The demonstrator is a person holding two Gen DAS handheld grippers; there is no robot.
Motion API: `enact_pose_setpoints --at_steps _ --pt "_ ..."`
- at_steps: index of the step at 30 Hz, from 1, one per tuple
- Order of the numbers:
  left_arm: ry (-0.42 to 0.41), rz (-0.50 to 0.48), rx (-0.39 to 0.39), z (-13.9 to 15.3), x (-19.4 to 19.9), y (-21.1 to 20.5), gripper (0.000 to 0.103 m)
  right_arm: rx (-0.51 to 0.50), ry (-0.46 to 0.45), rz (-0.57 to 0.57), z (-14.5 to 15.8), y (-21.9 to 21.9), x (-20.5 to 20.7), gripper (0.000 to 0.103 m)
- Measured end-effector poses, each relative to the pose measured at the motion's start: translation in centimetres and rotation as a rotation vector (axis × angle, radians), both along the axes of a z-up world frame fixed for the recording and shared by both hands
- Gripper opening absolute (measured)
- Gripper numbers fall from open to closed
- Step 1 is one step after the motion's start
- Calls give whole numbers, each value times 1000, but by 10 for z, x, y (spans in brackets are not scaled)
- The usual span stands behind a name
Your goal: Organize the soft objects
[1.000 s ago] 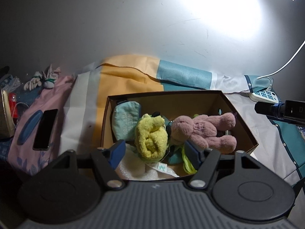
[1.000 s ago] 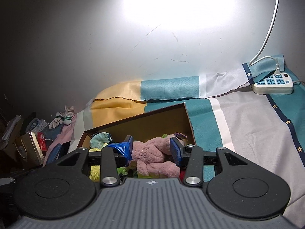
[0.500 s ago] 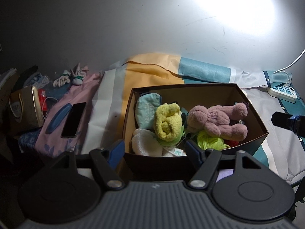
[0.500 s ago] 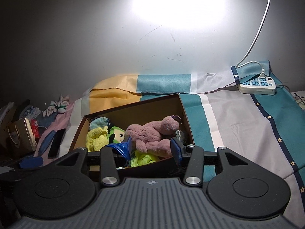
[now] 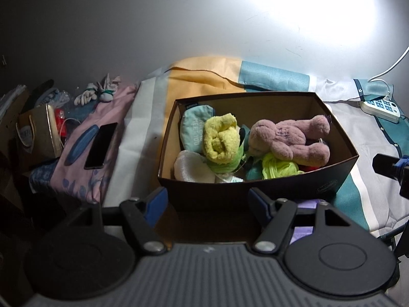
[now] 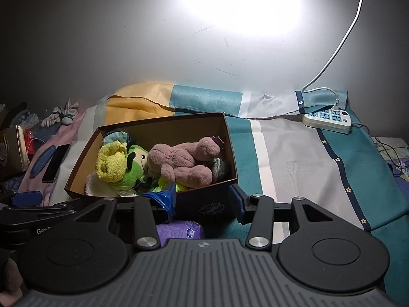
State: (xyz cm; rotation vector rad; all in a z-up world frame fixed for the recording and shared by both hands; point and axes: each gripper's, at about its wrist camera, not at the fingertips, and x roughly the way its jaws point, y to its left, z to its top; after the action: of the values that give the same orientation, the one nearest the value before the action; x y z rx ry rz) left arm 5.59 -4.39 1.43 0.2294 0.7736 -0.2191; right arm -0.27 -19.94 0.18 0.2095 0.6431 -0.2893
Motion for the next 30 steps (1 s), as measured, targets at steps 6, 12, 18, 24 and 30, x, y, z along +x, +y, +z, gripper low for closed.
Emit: enact_pose_setpoints --at_steps 6,12,18,24,30 --pt "26 1 14 -7 -2 0 73 50 9 -2 -2 1 -5 30" --pt "42 -5 11 -10 -3 3 73 48 49 10 -2 6 -3 31" --pt "52 15 1 -11 -1 9 73 18 88 -5 -7 6 -1 31" --pt "57 39 6 -12 1 13 73 32 97 -20 -11 4 -2 31" --pt "61 43 10 -14 3 14 73 22 117 -30 -15 5 -2 31"
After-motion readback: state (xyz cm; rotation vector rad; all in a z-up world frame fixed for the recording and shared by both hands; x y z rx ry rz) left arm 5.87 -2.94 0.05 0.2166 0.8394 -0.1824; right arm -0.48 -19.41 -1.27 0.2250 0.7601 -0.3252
